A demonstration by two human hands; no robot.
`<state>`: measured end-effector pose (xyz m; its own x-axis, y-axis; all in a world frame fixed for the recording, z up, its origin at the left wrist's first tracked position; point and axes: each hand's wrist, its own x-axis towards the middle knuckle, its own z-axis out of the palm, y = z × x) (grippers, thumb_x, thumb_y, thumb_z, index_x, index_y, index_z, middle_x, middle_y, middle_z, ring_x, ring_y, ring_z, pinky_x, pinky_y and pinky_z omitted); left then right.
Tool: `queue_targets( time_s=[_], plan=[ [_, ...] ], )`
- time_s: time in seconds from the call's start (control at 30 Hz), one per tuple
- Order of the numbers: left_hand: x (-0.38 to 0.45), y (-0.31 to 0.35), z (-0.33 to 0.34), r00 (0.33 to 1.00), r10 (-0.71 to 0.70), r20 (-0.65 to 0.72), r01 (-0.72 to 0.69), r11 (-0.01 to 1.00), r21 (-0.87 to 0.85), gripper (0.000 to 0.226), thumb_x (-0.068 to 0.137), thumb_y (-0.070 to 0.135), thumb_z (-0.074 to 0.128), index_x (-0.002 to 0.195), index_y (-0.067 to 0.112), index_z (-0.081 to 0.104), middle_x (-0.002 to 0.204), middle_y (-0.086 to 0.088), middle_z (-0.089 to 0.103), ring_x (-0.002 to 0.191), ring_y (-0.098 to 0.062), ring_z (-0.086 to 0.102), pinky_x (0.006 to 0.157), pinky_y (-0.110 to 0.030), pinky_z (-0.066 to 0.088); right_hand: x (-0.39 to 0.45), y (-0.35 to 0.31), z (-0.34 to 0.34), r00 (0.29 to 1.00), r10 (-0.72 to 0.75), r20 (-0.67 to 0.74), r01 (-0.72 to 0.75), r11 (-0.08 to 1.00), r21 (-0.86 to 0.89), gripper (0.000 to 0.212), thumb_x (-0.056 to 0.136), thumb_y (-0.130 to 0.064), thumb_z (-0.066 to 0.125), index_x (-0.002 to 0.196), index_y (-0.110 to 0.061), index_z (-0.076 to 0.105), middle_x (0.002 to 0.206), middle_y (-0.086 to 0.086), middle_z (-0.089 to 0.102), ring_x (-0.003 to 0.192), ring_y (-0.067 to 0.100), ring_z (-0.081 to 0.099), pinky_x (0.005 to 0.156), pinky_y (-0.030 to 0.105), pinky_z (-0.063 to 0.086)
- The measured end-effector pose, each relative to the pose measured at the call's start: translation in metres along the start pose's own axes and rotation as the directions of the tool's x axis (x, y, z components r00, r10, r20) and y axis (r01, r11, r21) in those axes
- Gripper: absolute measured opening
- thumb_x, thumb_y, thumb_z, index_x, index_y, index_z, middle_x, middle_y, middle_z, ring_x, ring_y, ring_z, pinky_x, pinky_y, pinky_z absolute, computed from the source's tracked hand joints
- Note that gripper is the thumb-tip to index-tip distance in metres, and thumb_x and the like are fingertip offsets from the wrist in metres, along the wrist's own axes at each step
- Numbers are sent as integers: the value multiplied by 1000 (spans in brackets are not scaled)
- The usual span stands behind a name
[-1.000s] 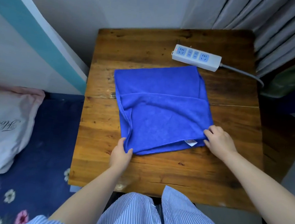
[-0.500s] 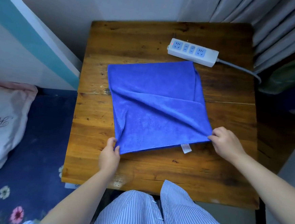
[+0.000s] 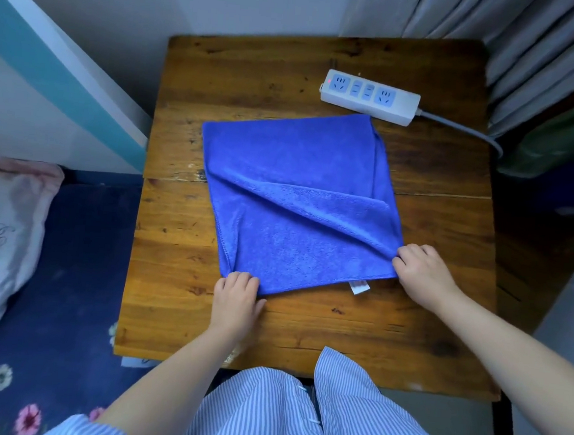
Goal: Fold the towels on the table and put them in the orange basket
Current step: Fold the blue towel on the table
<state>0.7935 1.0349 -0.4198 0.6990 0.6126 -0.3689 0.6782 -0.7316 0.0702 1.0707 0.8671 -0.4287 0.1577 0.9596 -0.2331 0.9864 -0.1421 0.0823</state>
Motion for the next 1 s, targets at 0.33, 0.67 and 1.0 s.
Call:
queue_targets(
  time_s=[0.33, 0.67, 1.0],
  plan=[
    [13, -6, 1, 992, 78, 101, -93, 983, 156, 45, 30, 37, 91, 53, 14, 60, 52, -2, 57, 51, -22, 60, 70, -35, 27, 23, 10, -40, 996, 93, -10, -90, 984, 153, 22, 58, -20, 40, 46, -7, 54, 44, 8, 53, 44, 27, 55, 42, 25, 43],
    [23, -22, -15, 999, 4, -54, 1, 996, 94, 15, 56, 12, 41, 49, 14, 55, 45, -2, 53, 44, -23, 56, 58, -30, 28, 50, 19, -78, 932, 361, 15, -351, 894, 278, 19, 81, -6, 54, 91, 6, 65, 91, 22, 64, 93, 39, 53, 74, 42, 45],
    [14, -76, -45, 914, 196, -356, -213, 977, -10, 55, 99, 28, 27, 77, 1, 69, 56, -8, 65, 45, -26, 60, 40, -23, 44, 40, 31, -89, 962, 262, 73, -272, 937, 218, 19, 81, 6, 52, 97, 6, 62, 98, 26, 59, 88, 43, 60, 63, 36, 41]
  ],
)
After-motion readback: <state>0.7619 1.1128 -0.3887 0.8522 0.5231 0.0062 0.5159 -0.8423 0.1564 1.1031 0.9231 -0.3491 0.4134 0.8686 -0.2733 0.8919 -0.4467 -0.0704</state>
